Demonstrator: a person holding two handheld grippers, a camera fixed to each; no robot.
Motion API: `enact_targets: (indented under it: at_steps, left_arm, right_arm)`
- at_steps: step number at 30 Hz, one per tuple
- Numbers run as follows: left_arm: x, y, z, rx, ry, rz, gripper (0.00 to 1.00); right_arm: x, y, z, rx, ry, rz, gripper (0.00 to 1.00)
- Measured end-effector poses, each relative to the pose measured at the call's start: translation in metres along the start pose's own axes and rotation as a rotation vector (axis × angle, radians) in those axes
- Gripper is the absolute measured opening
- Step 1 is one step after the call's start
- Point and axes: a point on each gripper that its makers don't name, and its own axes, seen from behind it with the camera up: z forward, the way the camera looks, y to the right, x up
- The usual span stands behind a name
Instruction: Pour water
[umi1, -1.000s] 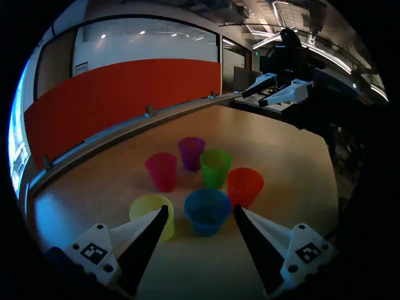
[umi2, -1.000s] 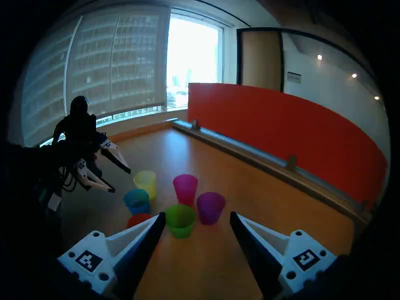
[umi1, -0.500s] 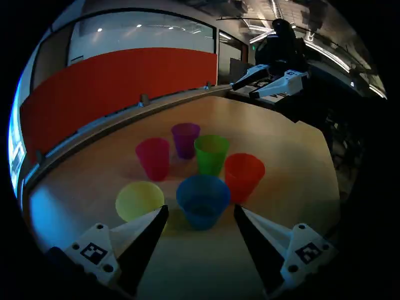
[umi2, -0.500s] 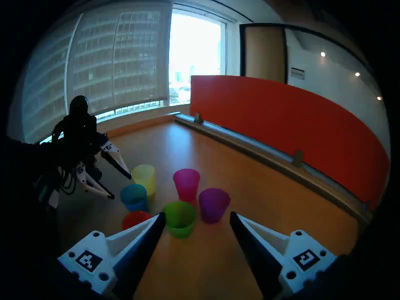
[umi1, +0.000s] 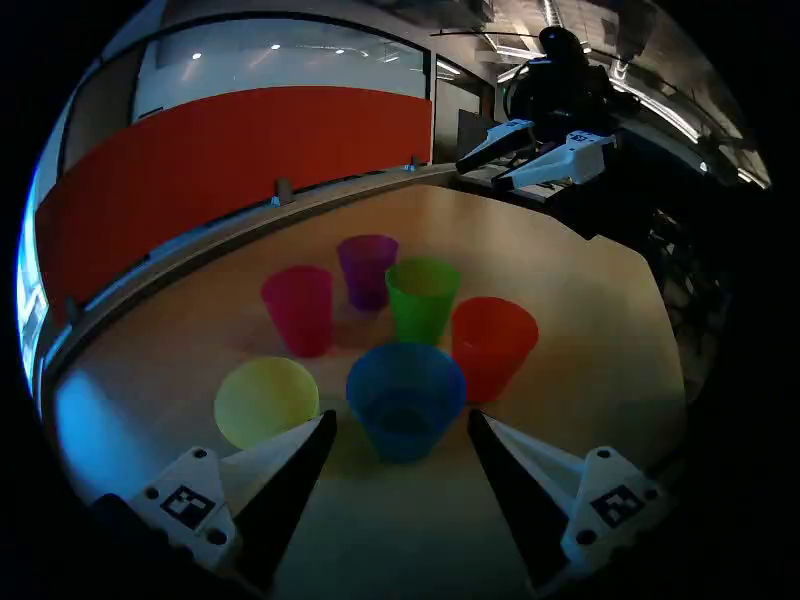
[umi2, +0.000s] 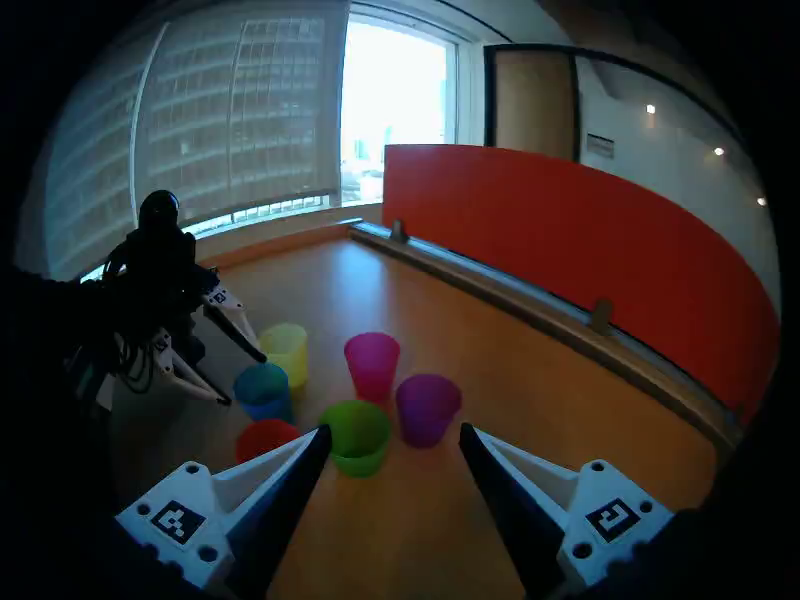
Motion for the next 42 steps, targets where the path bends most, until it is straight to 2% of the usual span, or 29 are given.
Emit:
enact_targets:
  at_steps: [26,42]
  left_arm:
    - [0.005,0.0,0.03,-0.018,-0.006,0.019,0.97]
    - [0.008,0.001,0.038,-0.021,-0.014,0.034,0.97]
  right_arm:
    - [-0.01,0.01,0.018,0.008,-0.022,0.003,1.0]
    - [-0.01,0.012,0.018,0.008,-0.02,0.003,0.99]
